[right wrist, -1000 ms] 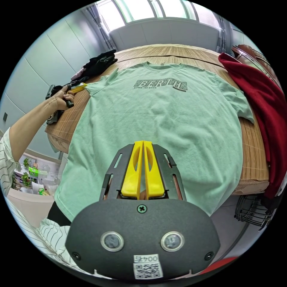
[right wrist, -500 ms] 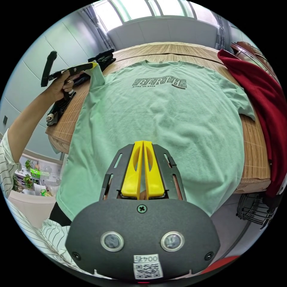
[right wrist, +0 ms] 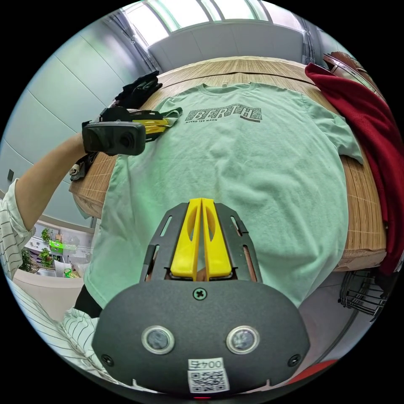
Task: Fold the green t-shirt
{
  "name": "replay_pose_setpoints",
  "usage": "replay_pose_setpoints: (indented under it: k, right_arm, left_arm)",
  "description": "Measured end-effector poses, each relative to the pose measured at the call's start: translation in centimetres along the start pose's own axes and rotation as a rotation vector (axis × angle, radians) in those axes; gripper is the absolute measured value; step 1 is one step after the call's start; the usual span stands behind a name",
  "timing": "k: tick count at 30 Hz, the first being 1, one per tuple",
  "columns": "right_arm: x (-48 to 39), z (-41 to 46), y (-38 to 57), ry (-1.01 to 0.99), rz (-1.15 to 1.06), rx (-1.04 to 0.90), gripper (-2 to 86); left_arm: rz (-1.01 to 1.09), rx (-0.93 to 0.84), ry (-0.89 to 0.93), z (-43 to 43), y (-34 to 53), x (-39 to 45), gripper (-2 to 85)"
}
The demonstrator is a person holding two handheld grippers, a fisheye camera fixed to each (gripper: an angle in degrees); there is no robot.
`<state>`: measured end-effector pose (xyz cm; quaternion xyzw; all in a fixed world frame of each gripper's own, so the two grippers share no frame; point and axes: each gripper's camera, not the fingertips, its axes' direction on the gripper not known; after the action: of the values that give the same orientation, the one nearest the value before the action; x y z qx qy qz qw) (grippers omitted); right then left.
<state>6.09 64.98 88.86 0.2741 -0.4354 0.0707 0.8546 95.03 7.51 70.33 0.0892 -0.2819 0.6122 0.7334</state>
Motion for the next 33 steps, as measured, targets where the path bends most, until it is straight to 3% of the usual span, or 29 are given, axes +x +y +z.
replay_pose_setpoints:
  k: [7,11,17,19,22,24,25,27,29,33]
  right_arm:
    - [0.6,2.1,0.5,0.016,0.001,0.007,-0.7]
    - [0.6,3.6,0.9,0.028,-0.004,0.011,-0.7]
    - [0.4,5.9,1.5,0.048,-0.013,0.008,-0.7]
    - [0.3,6.5,1.8,0.051,-0.013,0.017,-0.7]
    - [0.4,7.6,2.0,0.034,-0.006,0.023,-0.5]
    - [0.4,8.0,1.7,0.012,-0.006,0.04,-0.2]
    - [0.1,7.9,1.1,-0.008,-0.019,0.086,0.2]
    - [-1.0,7.9,-1.1,-0.016,-0.086,0.131,1.4]
    - [-3.3,8.8,-5.6,0.008,-0.211,0.173,4.0]
    - [-7.1,12.6,-13.4,0.026,-0.395,0.169,6.3]
  left_arm:
    - [-0.047,-0.058,-0.166,-3.6,1.0,-0.7,1.6]
    - [-0.18,-0.07,-0.099,-4.9,2.6,-0.5,1.6]
    - [-0.138,-0.178,0.019,-1.3,3.0,3.8,1.4]
    - [-0.278,-0.113,0.083,-1.4,4.5,3.3,1.2]
    - [-0.729,-0.041,0.309,1.2,10.2,0.7,1.0]
    - [-1.23,0.031,0.646,7.0,18.0,0.3,0.8]
    - [-1.364,0.071,0.741,8.7,20.2,0.9,0.7]
    - [-1.823,0.304,1.023,14.7,27.5,5.2,0.4]
    - [-2.022,0.389,1.07,18.1,30.5,8.8,0.3]
    - [-2.008,0.205,1.086,24.7,31.7,14.5,0.4]
